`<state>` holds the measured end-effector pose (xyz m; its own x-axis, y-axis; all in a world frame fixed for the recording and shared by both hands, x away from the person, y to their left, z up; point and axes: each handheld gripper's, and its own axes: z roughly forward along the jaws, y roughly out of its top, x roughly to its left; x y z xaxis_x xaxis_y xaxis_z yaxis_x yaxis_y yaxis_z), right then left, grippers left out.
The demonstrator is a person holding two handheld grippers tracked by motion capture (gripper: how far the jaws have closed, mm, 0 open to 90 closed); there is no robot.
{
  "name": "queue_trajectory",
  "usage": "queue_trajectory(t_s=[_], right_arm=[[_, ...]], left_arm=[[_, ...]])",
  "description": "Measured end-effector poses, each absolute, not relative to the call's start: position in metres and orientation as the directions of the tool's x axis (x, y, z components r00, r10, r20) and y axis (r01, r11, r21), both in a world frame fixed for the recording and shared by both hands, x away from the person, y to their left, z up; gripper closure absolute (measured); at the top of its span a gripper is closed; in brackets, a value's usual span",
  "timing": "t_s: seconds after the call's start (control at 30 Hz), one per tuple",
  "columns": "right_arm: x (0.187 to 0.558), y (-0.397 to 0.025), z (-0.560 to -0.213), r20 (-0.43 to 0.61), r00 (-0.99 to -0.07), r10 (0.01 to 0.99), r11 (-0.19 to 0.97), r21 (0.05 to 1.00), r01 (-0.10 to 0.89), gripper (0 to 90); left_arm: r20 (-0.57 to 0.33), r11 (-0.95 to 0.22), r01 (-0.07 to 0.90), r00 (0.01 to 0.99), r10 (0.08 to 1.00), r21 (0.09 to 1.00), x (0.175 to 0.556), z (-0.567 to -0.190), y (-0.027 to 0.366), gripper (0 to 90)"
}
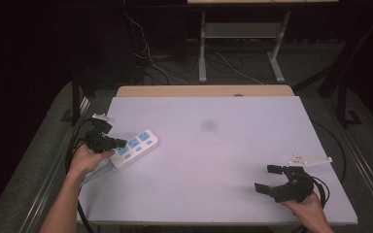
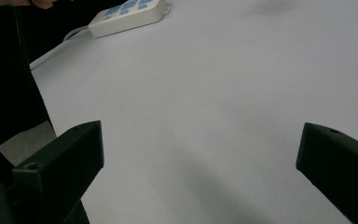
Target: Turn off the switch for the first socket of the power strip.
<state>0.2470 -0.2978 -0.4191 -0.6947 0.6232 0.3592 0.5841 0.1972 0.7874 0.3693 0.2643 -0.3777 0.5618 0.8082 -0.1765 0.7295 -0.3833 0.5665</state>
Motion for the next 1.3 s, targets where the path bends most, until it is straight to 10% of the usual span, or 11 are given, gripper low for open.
queue_trajectory(t_s=[1.3], right_arm=[[0.248, -0.297, -0.419, 0.359, -0.692, 0.627, 0.197, 0.786, 0.586, 0.5]], left_arm=[[-0.186, -0.465, 0.738, 0.609, 0.771, 0.488, 0.366, -0.398, 0.257, 89.6]])
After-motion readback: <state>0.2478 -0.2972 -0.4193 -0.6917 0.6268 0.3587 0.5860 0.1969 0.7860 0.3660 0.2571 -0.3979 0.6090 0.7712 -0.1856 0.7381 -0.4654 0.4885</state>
